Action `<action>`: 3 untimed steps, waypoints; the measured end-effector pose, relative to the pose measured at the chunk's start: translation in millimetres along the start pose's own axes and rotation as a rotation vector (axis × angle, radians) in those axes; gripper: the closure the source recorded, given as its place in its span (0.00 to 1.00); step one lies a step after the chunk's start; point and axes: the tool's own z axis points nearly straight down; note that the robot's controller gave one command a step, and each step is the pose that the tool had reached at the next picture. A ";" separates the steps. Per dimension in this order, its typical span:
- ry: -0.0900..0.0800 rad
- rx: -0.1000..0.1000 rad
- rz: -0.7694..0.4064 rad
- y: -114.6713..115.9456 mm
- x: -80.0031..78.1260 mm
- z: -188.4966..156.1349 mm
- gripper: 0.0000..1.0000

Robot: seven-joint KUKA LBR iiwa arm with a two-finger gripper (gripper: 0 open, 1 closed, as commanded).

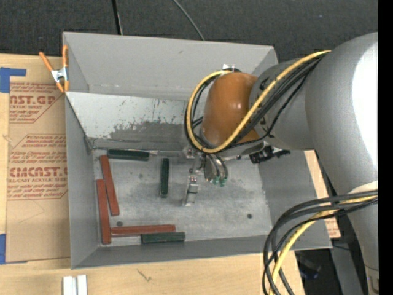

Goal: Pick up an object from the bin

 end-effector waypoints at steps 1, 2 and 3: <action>-0.002 0.000 0.015 45.4 1.1 5.4 0.00; -0.002 -0.003 -0.327 67.9 -1.9 13.0 1.00; -0.002 -0.003 -0.327 67.9 -1.9 13.0 1.00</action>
Offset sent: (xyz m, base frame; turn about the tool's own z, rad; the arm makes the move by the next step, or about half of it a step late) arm 0.0076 0.0663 -0.0142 -0.3267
